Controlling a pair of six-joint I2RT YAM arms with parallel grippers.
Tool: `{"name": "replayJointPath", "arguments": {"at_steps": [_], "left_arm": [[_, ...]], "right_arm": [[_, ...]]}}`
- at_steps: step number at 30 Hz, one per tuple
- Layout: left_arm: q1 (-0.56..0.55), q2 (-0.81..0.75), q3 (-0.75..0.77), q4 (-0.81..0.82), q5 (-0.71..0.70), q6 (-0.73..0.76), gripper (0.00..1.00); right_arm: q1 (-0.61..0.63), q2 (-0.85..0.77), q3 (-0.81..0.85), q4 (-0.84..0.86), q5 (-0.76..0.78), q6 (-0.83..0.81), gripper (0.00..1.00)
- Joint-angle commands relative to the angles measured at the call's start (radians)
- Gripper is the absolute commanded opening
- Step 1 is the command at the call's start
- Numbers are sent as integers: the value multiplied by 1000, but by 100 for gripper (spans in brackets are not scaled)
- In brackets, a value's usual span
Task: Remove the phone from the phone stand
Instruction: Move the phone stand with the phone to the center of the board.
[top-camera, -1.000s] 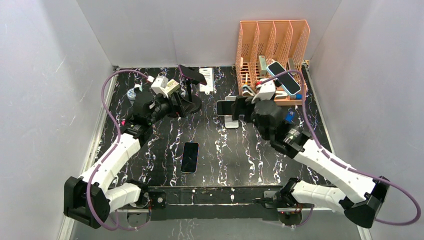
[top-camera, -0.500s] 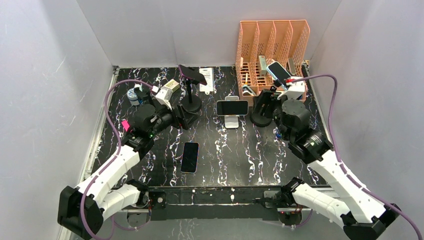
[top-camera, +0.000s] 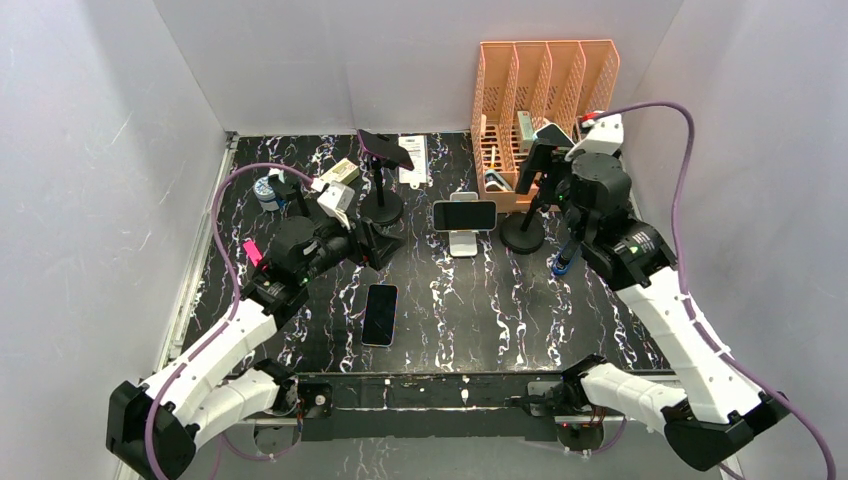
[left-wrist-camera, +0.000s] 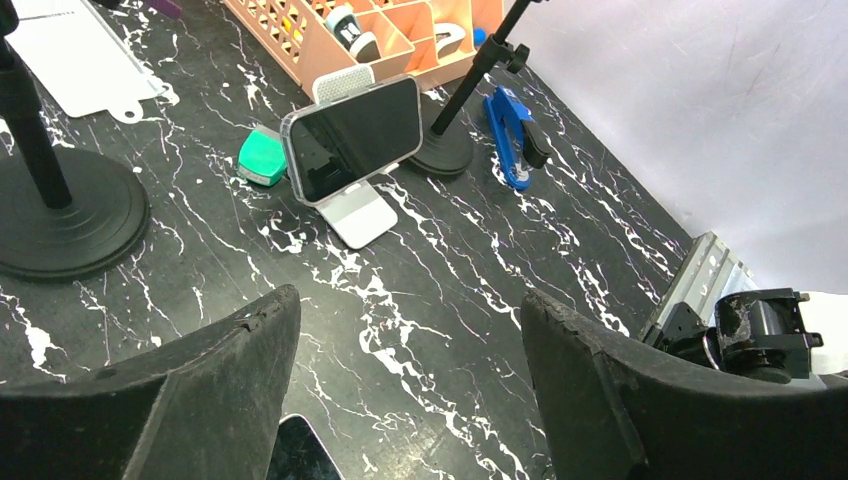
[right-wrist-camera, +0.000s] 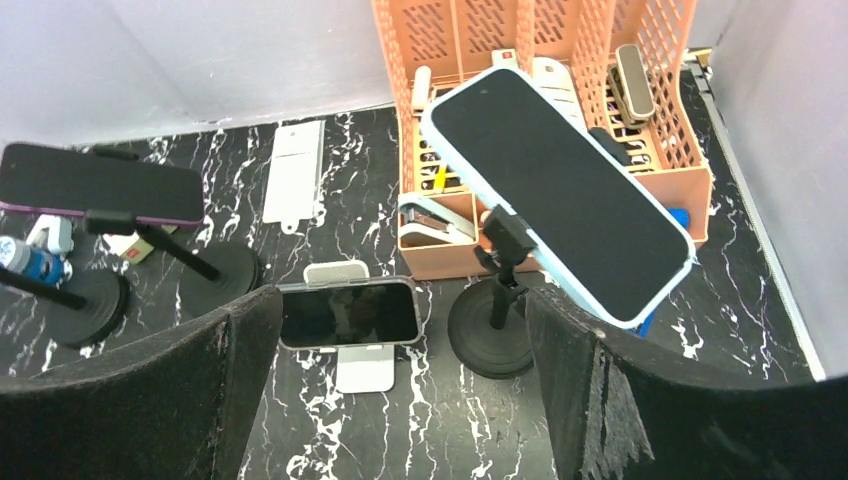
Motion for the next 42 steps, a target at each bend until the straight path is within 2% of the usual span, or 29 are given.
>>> {"name": "replayJointPath", "arguments": {"at_steps": [1,8,11,15,21,27,32,35,42], "left_arm": [[-19,-31,12,-10,-34,35,77],[-40,-29,13,-13,-36,32,77],[-48,-32,11,-15,-40,36,77],[-55,-34,13,-15,-41,38,77],[-69,-41,6,-9,-37,43,77],[-94,-39,6,-16,-48,54,77],[-115,-40,5,-20,-57,60,77],[-126,-44,5,-21,-61,63,77],[-145,-51,-1,-9,-83,65,77]], "right_arm": [[-102,-57,7,3,-75,100,99],[-369,-68,-38,25,-383,240,99],[-403,-69,-54,58,-367,221,99],[-404,-55,-75,166,-335,118,99],[-420,22,-18,219,-292,63,99],[-563,-1,-70,247,-379,271,99],[-686,-61,-176,293,-451,440,99],[-716,-79,-228,305,-481,505,99],[-763,-162,-410,455,-582,707,99]]}}
